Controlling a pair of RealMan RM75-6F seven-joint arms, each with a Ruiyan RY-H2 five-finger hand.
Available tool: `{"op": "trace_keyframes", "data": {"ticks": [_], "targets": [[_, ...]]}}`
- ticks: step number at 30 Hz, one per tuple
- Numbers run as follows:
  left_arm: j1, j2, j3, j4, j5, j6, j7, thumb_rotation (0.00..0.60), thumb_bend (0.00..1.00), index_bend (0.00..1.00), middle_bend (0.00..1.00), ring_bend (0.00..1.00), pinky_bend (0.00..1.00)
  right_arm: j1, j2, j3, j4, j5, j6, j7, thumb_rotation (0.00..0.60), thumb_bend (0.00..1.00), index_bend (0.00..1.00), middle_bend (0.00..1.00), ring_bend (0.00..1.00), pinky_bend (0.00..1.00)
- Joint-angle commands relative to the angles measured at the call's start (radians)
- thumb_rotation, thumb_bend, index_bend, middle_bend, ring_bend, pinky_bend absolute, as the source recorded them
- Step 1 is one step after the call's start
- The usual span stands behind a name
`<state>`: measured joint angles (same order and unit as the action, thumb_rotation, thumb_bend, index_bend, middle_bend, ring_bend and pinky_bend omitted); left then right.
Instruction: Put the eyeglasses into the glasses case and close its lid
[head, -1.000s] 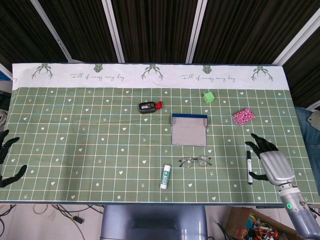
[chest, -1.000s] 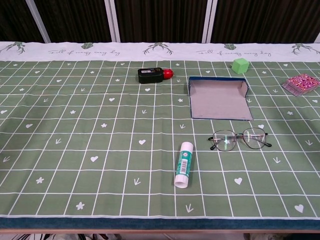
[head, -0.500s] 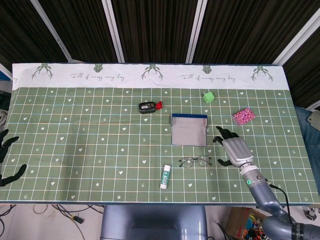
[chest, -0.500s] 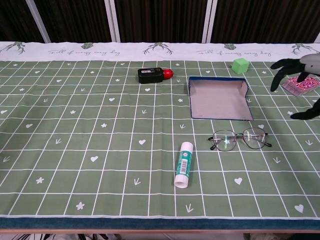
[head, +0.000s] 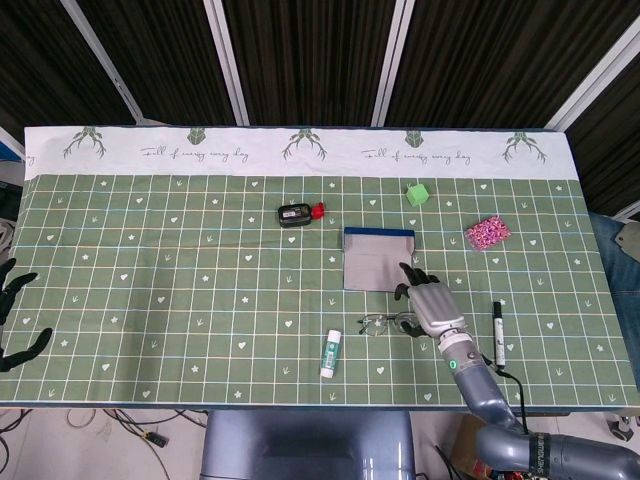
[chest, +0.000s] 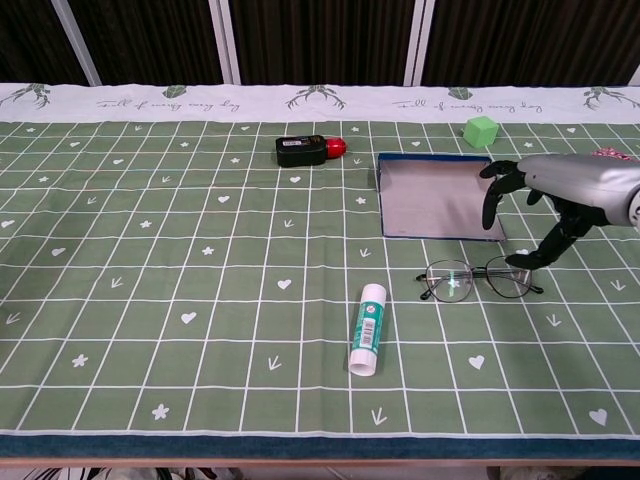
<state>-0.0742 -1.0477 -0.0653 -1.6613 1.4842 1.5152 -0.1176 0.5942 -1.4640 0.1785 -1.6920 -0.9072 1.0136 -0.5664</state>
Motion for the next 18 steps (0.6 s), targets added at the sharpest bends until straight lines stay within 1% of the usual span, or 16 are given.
{"op": "trace_keyframes", "data": {"ticks": [1,5,18], "targets": [[0.000,0.000,0.000,0.000,0.000,-0.002,0.001,0.600,0.27,0.14,0.00,0.00,0.00,0.005,-0.028,-0.005,-0.003,0.013,0.036,-0.022,0.600,0.35,0.43,0.04,0.11,0.21],[-0.001,0.000,0.002,0.000,0.002,-0.003,0.004,0.600,0.27,0.14,0.00,0.00,0.00,0.011,-0.056,-0.008,0.015,0.017,0.062,-0.036,0.600,0.35,0.43,0.04,0.11,0.21],[0.000,0.000,0.000,0.002,-0.003,-0.005,0.006,0.600,0.27,0.14,0.00,0.00,0.00,0.026,-0.104,-0.024,0.062,0.031,0.066,-0.037,0.600,0.35,0.47,0.04,0.11,0.21]]}}
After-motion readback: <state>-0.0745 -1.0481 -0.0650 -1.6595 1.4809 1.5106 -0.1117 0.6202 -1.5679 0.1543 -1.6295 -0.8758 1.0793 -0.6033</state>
